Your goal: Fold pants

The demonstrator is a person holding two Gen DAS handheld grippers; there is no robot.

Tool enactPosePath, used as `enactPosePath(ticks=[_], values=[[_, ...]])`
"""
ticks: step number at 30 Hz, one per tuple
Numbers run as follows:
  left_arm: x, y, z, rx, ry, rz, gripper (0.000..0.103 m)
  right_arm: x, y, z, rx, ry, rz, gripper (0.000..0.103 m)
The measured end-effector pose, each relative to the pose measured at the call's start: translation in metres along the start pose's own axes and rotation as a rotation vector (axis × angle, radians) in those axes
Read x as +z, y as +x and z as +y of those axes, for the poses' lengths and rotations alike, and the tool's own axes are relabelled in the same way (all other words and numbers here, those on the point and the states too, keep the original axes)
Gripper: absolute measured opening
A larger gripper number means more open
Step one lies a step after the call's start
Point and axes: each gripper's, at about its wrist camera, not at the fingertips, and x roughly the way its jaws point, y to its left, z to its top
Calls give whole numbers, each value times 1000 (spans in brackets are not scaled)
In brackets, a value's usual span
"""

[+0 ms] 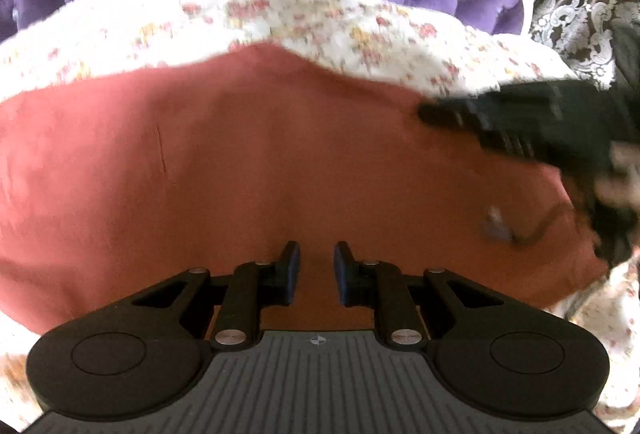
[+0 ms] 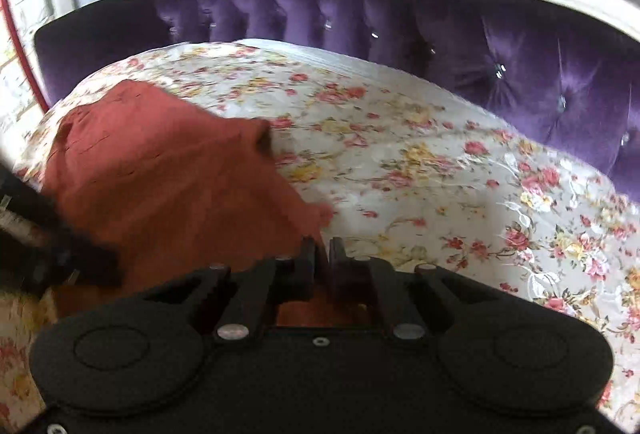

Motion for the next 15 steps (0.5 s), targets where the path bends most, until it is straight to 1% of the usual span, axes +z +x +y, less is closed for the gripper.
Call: enactPosePath(ticks=[2,4,9,11,13,15], values=[[12,1,1,1,-7,-22,19,-4,-4,14,-15,-45,-10,13],[27,1,3,2,-18,-46,19,-9,-4,25,-16,-88,0,14],[64,5,-1,-10,-21,-112,19,-18,5,42,-23,-151,28,19],[76,9,-3,-20,-33,-118,19,-21,7,44,-19,-156,34,20],[85,17,-8,-21,-15,-119,19,-23,8,45,-22,-160,32,21],[88,30,-9,17,-9,-94,19,-23,8,42,-13,-145,28,22]])
